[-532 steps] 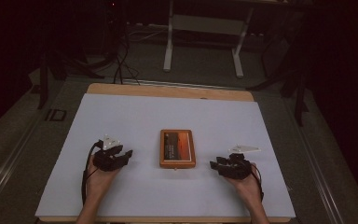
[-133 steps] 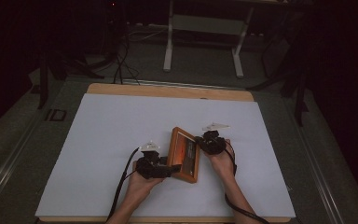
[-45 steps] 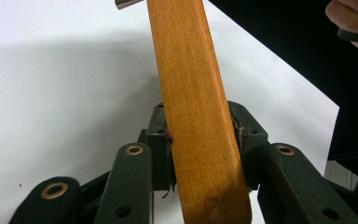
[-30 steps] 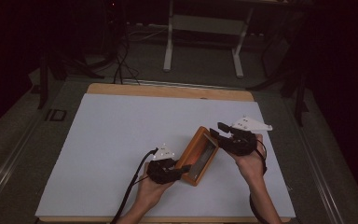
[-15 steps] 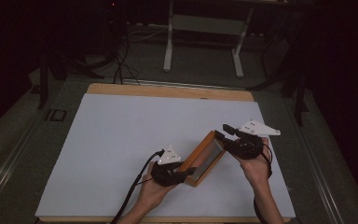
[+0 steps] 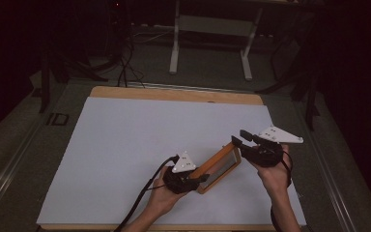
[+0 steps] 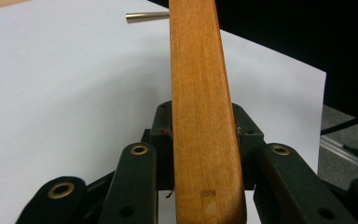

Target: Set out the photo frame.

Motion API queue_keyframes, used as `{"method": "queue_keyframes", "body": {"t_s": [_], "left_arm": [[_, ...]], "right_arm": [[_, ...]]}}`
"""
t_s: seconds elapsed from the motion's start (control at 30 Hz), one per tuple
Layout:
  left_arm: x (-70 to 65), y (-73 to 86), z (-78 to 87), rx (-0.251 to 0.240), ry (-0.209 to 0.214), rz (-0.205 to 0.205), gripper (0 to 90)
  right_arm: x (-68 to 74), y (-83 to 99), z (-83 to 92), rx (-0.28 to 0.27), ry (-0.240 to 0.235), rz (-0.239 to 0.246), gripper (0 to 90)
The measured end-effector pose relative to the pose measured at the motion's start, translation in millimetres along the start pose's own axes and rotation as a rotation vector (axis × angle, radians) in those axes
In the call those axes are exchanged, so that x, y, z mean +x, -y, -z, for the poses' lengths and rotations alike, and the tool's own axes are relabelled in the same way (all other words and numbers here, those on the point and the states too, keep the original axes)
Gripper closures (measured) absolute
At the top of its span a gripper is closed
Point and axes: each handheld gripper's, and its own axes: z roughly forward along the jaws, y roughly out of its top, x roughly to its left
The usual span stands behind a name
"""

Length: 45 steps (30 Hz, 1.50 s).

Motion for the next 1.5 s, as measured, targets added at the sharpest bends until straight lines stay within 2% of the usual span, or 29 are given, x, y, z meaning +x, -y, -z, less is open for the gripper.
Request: {"method": "queue_keyframes", "body": {"t_s": [0.5,0.57,0.9,0.97,1.0,1.17,1.2,1.27,1.37,1.4,1.5], "left_arm": [[-1.7,-7.3,-6.8,0.028,0.026,-0.046,69.4],[-2.2,-8.5,-8.1,0.034,0.035,-0.066,69.3],[-2.2,-12.4,-14.3,0.040,0.060,-0.086,69.4],[-3.0,-13.2,-15.0,0.044,0.062,-0.100,69.5],[-4.5,-14.2,-16.0,0.050,0.063,-0.120,69.5],[-7.2,-17.8,-21.2,0.065,0.072,-0.147,69.4],[-7.6,-18.4,-21.0,0.075,0.072,-0.161,69.4],[-7.2,-17.3,-20.7,0.068,0.074,-0.159,69.4],[-7.1,-17.0,-21.0,0.063,0.074,-0.155,68.9],[-6.0,-15.6,-21.0,0.055,0.082,-0.140,68.2],[-4.9,-12.1,-21.1,0.054,0.086,-0.124,58.0]], "right_arm": [[-9.3,13.3,3.8,0.029,-0.004,-0.026,56.6],[-9.5,16.0,7.3,0.033,-0.003,-0.020,56.8],[-9.5,17.5,16.5,0.059,-0.032,0.027,63.0],[-10.0,19.1,16.4,0.067,-0.041,0.039,63.3],[-10.5,20.6,16.3,0.069,-0.048,0.045,63.2],[-14.0,22.5,17.4,0.062,-0.084,0.034,62.8],[-15.8,22.5,18.2,0.066,-0.117,0.037,61.3],[-16.0,23.0,18.2,0.075,-0.175,0.062,59.7],[-13.0,24.9,16.3,0.098,-0.232,0.110,59.0],[-11.8,25.7,15.2,0.102,-0.244,0.123,58.9],[-9.2,27.4,13.3,0.118,-0.264,0.137,59.1]]}}
